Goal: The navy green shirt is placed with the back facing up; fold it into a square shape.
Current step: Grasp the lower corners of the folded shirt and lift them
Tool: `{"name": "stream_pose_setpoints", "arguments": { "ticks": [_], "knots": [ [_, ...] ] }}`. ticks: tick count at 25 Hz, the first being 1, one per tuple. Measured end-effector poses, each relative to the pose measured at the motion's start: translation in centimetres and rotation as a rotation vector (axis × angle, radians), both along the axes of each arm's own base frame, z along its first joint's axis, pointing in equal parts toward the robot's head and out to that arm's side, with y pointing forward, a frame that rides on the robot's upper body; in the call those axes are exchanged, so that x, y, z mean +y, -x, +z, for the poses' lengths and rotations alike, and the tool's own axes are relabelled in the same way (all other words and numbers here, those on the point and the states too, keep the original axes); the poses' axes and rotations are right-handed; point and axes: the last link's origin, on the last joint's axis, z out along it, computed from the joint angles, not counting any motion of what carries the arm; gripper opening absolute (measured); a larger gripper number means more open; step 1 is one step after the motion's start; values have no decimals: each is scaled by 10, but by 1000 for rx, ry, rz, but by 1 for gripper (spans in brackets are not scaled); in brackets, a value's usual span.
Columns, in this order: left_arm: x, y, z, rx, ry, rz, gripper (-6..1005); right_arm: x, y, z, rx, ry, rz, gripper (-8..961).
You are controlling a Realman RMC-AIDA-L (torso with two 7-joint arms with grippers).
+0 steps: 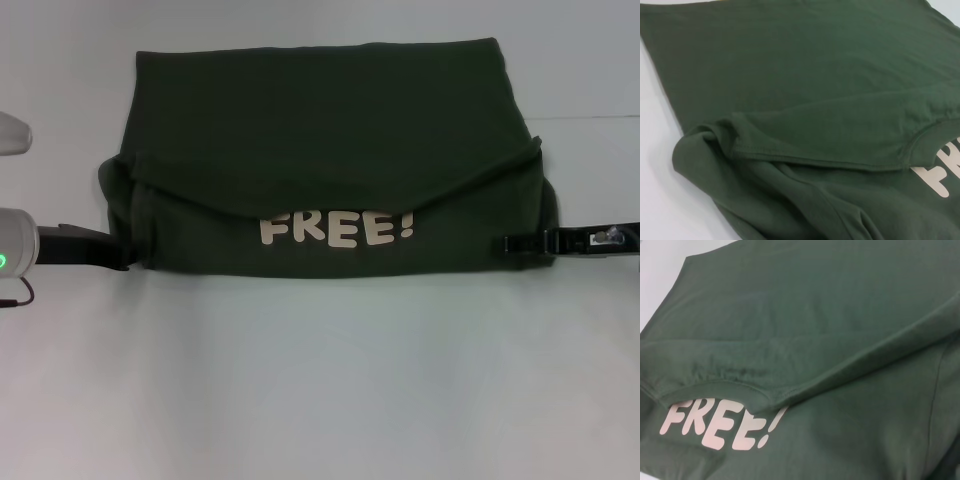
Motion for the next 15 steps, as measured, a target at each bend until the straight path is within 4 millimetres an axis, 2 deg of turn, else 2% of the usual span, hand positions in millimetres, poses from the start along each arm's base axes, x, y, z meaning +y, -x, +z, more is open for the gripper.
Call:
{"name": "stream_pose_setpoints", "arguments": {
  "ticks": [2, 10, 15],
  "knots": [
    [0, 0, 0, 0, 0, 0, 43, -1, -1, 0, 0, 0, -2, 794],
    [0, 0, 0, 1, 2, -1, 44, -1, -5, 5, -12, -10, -5, 552],
    [0, -1, 0, -1, 2, -3, 45, -1, -7, 7, -26, -11, 13, 339]
  ]
}}
